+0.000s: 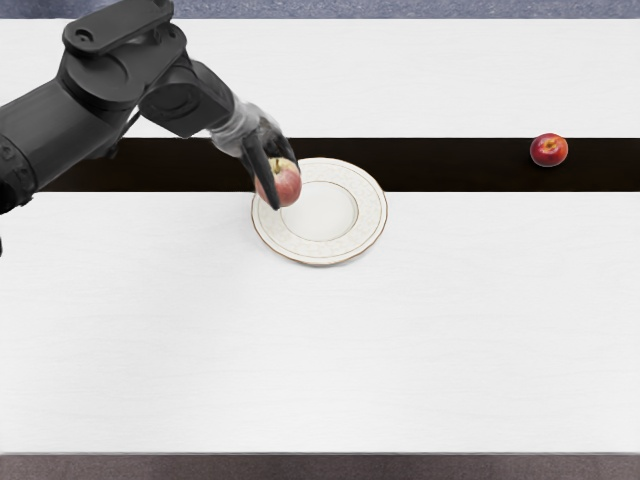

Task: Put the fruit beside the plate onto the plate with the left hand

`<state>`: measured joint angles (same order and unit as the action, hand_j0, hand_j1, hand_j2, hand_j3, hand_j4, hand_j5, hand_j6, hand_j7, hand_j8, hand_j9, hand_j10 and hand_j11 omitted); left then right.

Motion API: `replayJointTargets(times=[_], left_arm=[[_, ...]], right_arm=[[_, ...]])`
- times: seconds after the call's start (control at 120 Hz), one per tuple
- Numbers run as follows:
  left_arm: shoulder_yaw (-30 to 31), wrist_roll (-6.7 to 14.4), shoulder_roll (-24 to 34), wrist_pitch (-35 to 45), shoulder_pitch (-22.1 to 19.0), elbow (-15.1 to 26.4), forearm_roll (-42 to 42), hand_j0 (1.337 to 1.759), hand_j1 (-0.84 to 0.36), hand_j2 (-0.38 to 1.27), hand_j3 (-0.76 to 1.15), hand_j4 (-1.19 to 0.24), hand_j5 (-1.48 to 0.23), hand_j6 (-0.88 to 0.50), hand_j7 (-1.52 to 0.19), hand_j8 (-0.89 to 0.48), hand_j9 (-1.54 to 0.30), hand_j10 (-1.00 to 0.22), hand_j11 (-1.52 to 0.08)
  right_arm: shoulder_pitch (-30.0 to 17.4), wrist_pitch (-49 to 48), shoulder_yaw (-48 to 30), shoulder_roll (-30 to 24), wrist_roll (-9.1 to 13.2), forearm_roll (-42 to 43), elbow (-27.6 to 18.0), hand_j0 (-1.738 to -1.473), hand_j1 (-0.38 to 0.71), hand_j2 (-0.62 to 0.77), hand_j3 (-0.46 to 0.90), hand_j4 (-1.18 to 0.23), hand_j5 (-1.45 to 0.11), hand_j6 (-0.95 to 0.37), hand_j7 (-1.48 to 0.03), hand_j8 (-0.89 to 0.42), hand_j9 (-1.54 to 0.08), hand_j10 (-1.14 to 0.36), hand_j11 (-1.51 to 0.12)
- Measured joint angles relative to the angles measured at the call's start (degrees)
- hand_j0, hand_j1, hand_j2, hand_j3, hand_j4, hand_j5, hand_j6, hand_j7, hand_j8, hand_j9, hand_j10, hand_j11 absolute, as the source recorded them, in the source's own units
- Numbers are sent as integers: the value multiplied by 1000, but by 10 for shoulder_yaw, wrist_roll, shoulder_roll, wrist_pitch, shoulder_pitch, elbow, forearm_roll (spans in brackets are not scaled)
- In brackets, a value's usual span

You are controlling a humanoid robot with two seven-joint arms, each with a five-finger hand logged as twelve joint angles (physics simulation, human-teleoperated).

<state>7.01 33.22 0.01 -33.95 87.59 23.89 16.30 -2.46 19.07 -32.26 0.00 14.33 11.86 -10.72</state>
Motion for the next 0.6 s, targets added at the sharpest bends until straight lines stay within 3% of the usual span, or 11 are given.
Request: replayJointTargets(times=[0.075,0.2,0.325,0.458,0.6], left_arm=[[-4,2,0,0,0,-1,0,1652,-191,240,0,-457,-913,-229,-935,-259,-931,-560,-907],[-6,-2,0,7,3,-2,2,1655,13,137,0,-290,-545,-166,-558,-182,-555,-342,-542],[-31,-3,1,6,0,-2,2,1656,152,77,0,-170,-312,-104,-319,-112,-318,-199,-310],[-107,-2,94,-6,-20,1,-12,1657,234,42,0,-98,-175,-63,-179,-68,-178,-113,-174],[-188,-2,172,-9,-89,3,-20,1658,280,23,0,-60,-101,-43,-102,-45,-102,-67,-100]], right_arm=[[0,0,0,0,0,0,0,-1658,-349,0,0,0,0,0,0,0,0,0,0],[0,0,0,0,0,0,0,-1658,-349,0,0,0,0,0,0,0,0,0,0],[0,0,0,0,0,0,0,-1658,-349,0,0,0,0,0,0,0,0,0,0],[0,0,0,0,0,0,0,-1658,-349,0,0,0,0,0,0,0,0,0,0],[0,0,0,0,0,0,0,-1658,-349,0,0,0,0,0,0,0,0,0,0]])
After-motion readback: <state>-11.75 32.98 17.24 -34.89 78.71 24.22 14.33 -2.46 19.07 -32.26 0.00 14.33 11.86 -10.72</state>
